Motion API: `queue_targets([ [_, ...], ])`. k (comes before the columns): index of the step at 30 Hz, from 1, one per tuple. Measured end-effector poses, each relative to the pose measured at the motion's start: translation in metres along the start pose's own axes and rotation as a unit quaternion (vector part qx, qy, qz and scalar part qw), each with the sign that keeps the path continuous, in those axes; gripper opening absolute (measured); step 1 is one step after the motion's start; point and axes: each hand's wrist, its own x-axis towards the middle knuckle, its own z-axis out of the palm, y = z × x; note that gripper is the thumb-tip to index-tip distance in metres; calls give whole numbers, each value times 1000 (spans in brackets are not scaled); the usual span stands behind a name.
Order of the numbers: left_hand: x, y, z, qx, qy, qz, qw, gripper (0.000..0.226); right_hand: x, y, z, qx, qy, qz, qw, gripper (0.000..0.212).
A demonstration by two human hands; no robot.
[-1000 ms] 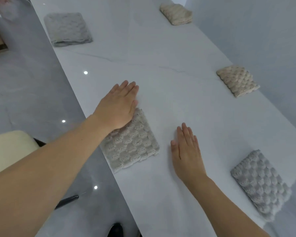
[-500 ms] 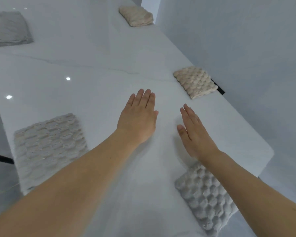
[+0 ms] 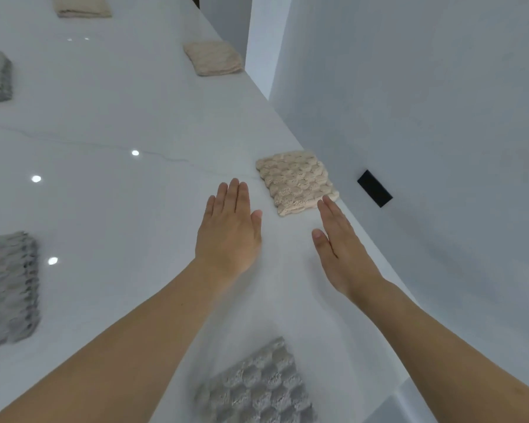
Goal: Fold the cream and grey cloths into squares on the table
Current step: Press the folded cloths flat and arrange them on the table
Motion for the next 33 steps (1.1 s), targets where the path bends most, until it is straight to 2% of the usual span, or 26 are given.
queue_targets([
  [9,62,46,52,-156,33,-123,979,60,82,79,-26,135,-25,-25,990,54],
  [13,85,61,65,-250,61,-128,958,59,121,95,-29,199,-32,-4,980,54],
  [17,113,68,69,-309,113,-131,935,56,157,105,-20,206,-60,-46,976,54],
  [20,129,72,74,-236,123,-135,955,54,175,102,-10,239,-86,-92,963,51],
  [22,134,72,81,-161,92,-140,973,55,186,104,-1,226,-100,-124,961,52],
  [26,131,68,97,-24,52,-149,987,62,200,118,10,51,-127,-159,978,56],
  [28,132,68,99,5,42,-154,987,63,200,127,8,-20,-140,-177,974,60],
  [33,135,68,97,29,42,-163,985,63,205,132,1,-111,-156,-204,960,61],
])
